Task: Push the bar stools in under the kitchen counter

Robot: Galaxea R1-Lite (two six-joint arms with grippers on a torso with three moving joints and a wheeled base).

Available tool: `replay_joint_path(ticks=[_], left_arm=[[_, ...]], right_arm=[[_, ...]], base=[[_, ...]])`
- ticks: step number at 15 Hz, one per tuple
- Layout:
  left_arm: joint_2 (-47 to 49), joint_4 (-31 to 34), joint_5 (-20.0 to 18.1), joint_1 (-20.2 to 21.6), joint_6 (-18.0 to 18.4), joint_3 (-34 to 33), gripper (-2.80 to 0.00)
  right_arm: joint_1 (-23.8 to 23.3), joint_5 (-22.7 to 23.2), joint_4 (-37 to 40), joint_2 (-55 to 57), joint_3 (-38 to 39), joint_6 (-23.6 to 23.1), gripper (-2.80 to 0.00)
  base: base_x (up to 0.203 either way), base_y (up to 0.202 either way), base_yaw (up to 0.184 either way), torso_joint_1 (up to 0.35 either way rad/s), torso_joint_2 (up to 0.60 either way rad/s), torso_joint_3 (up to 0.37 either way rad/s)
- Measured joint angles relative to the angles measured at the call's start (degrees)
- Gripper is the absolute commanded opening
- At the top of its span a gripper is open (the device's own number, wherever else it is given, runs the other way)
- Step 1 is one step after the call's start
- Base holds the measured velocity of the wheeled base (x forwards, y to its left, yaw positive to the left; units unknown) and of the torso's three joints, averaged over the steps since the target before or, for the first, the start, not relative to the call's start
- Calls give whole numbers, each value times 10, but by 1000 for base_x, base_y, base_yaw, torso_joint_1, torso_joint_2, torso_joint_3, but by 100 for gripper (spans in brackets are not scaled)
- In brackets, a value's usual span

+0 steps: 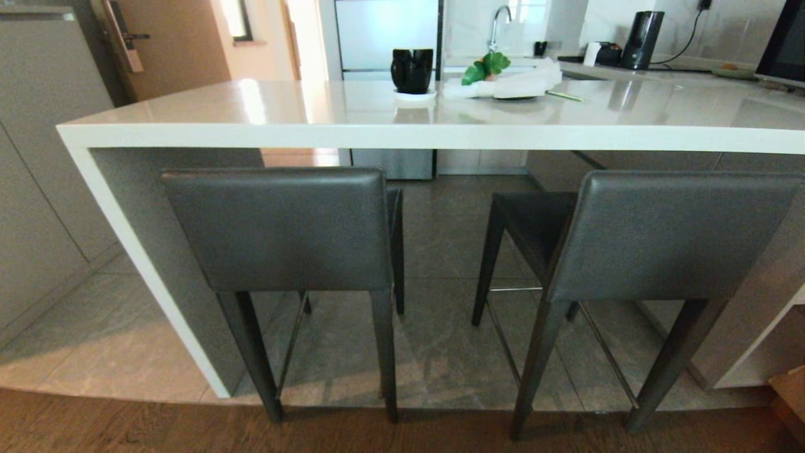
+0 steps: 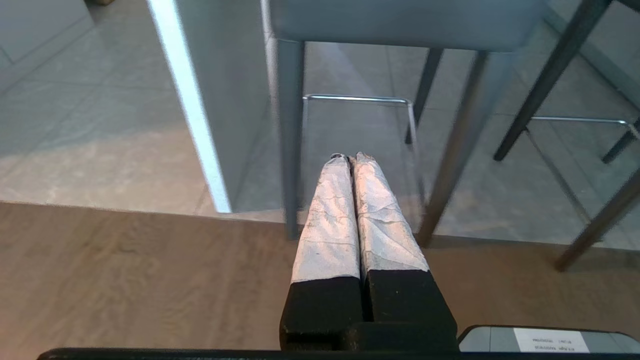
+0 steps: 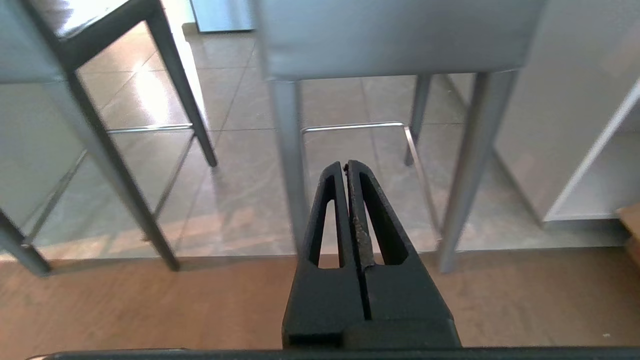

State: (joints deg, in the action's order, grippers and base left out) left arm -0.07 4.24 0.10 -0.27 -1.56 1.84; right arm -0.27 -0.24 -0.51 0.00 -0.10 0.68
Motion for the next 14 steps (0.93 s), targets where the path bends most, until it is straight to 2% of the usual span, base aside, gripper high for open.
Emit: replay_joint_path(ticks=[7,14], left_arm=[[0,0,0,1,2,0,-280],[0,1,0,1,1,1,-280]], right_arm=[[0,0,0,0,0,0,-280],[0,0,0,0,0,1,-280]], base=[[0,-184,0,2,2,2],[0,-12,0,0,0,0]])
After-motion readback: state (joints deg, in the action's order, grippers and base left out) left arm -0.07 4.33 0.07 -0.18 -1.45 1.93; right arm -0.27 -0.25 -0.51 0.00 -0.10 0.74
